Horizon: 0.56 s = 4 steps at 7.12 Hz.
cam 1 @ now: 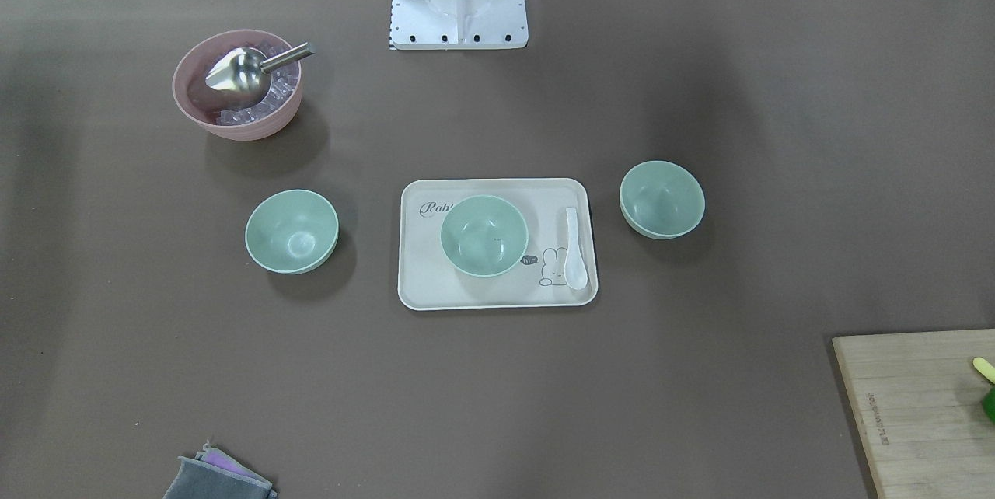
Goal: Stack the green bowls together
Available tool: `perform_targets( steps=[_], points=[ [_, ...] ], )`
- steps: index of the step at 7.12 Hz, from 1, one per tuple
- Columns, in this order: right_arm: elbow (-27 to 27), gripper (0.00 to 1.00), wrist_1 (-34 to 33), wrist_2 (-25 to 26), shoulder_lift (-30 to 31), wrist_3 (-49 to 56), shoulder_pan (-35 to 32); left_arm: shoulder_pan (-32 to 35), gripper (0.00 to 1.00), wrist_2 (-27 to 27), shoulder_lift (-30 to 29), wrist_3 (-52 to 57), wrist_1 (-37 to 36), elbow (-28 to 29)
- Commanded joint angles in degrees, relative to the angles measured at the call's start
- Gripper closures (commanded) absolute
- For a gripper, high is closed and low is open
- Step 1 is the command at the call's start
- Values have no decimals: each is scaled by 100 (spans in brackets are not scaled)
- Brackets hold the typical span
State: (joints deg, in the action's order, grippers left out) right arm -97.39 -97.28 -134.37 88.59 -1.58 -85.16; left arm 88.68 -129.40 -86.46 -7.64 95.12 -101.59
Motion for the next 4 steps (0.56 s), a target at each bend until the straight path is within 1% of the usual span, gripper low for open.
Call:
perform_targets(
  steps=[1,4],
  points=[
    [1,0,-1,7,1,-9,0,0,2,-6,-20,-1,7,25],
    [1,0,-1,-1,-8,-9,0,0,2,-6,6,8,7,33]
  ],
)
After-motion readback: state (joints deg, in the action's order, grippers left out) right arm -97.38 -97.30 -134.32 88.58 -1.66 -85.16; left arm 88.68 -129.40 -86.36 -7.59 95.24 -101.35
